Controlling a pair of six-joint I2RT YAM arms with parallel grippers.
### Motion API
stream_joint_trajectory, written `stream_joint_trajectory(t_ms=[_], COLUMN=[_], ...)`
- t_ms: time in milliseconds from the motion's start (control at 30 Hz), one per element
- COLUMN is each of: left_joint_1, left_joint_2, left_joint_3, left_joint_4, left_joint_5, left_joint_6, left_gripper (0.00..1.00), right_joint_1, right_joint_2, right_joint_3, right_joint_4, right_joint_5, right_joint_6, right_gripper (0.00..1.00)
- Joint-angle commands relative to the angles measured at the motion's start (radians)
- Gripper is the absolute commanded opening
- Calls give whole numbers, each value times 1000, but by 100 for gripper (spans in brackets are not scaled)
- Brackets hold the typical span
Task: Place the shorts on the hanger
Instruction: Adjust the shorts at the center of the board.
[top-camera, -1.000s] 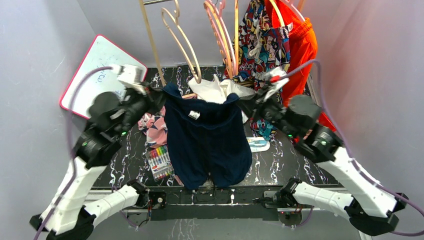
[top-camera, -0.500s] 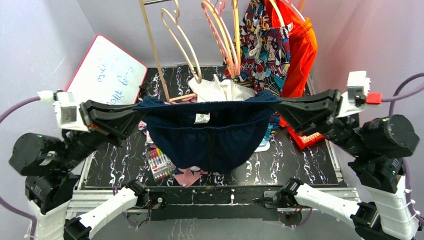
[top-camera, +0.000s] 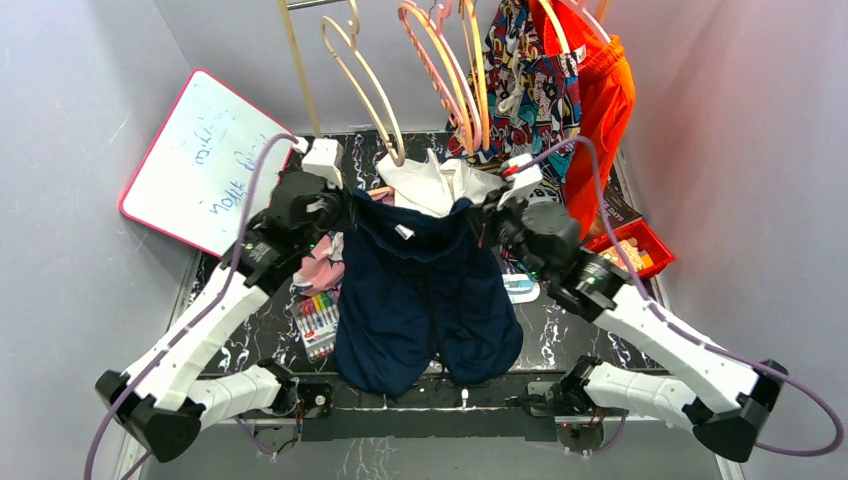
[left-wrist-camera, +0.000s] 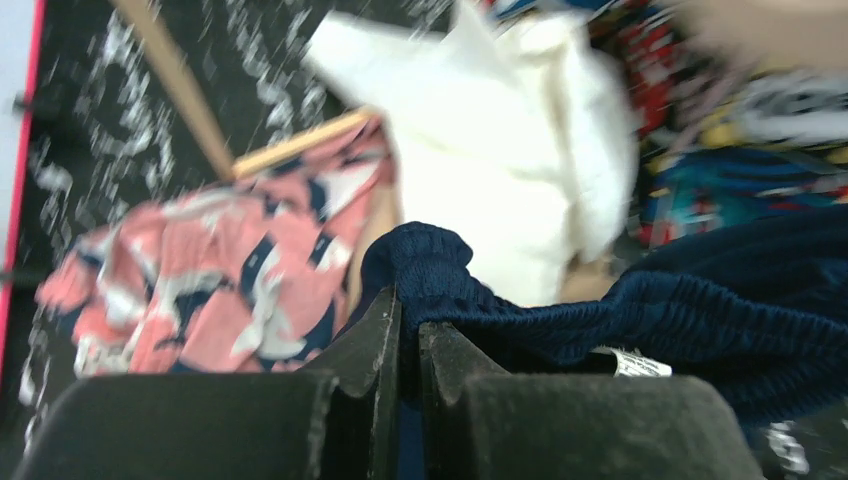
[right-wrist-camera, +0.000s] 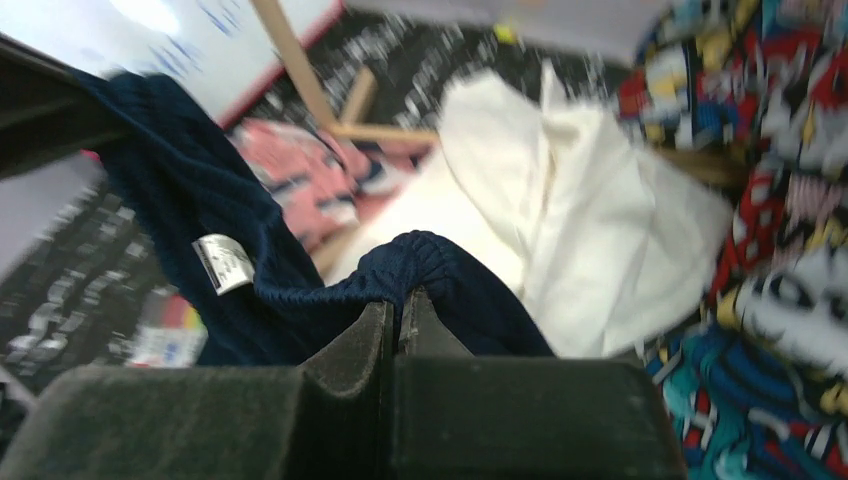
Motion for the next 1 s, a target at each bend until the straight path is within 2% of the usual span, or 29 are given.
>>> stream_joint_trajectory(t_ms=[0,167,267,433,533,767,967], left_joint_1=[13,39,50,53,53,53,53], left_joint_2=[4,56,81,91,120,89,43], left_joint_3=[-93,-179,-237,-243,-237,-444,-529], left_joint_4=[54,117,175,252,240,275,267], left_joint_5=[-295,-338,-353,-328,-303,-194,-173], left_joint_6=[-99,-171,-221,-238,-249,-359,-356], left_gripper=[0,0,0,0,0,0,0], right_joint_1=[-8,-18,-26,-30,-30,-30,-30], right_joint_2=[22,64,96,135,156,127,108], right_joint_3=[-137,-273,-308,-262,-262,-434,-505], right_joint_4=[205,370,449,480,484,489,447], right_joint_5=[181,282,292,274,270,239,233], right_joint_6=[138,174,172,146,135,252,299], right_gripper=[0,0,0,0,0,0,0])
